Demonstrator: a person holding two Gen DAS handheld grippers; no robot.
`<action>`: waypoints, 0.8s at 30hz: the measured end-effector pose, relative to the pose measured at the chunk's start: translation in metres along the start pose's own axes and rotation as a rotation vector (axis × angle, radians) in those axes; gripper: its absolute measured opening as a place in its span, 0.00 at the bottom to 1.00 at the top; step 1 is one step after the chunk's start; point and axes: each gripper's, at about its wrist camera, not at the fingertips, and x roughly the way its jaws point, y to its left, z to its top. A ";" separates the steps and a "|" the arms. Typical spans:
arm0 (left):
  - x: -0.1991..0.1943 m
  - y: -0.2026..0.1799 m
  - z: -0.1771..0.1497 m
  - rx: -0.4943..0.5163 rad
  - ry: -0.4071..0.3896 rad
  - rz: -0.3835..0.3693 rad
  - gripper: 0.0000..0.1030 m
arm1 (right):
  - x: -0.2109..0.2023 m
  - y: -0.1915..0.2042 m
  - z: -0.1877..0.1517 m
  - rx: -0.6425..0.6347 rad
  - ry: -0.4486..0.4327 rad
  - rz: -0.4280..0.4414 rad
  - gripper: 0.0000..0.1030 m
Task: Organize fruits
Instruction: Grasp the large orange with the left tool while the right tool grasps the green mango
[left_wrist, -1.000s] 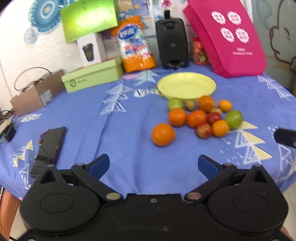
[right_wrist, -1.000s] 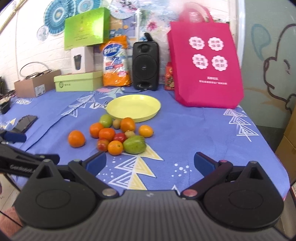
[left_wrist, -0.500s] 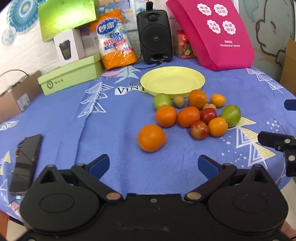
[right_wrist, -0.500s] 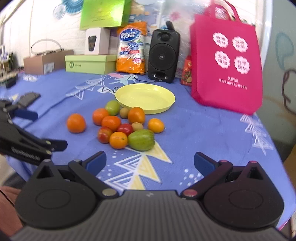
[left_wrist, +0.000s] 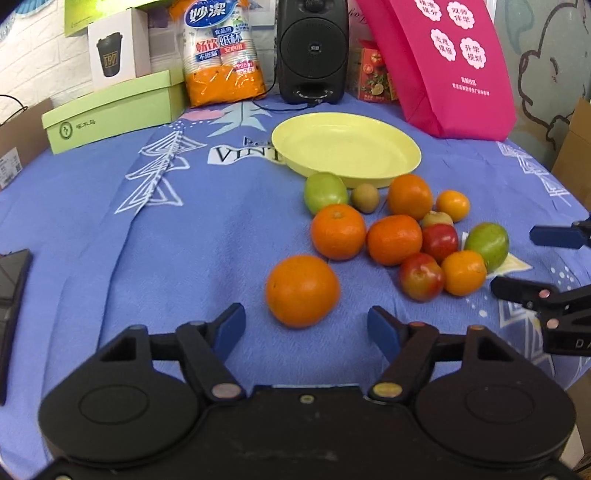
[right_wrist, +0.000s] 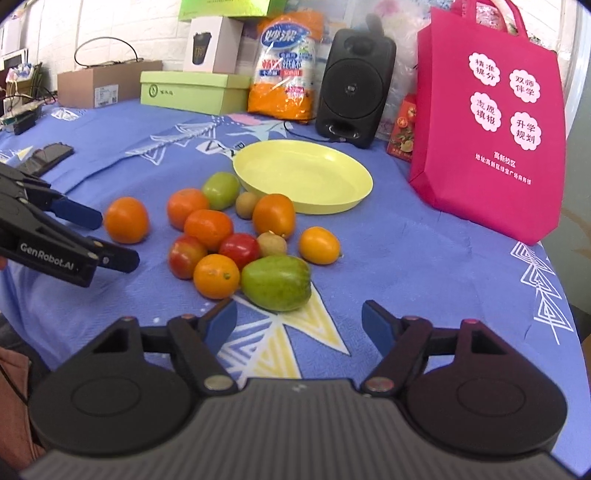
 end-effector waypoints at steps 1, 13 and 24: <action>0.002 0.001 0.001 -0.005 -0.004 -0.007 0.72 | 0.003 -0.001 0.001 0.001 0.005 0.003 0.72; 0.024 0.000 0.018 -0.001 -0.019 -0.036 0.42 | 0.029 -0.004 0.007 0.021 0.023 0.067 0.64; 0.014 0.008 0.015 -0.051 -0.018 -0.080 0.41 | 0.031 0.000 0.010 0.024 0.004 0.104 0.46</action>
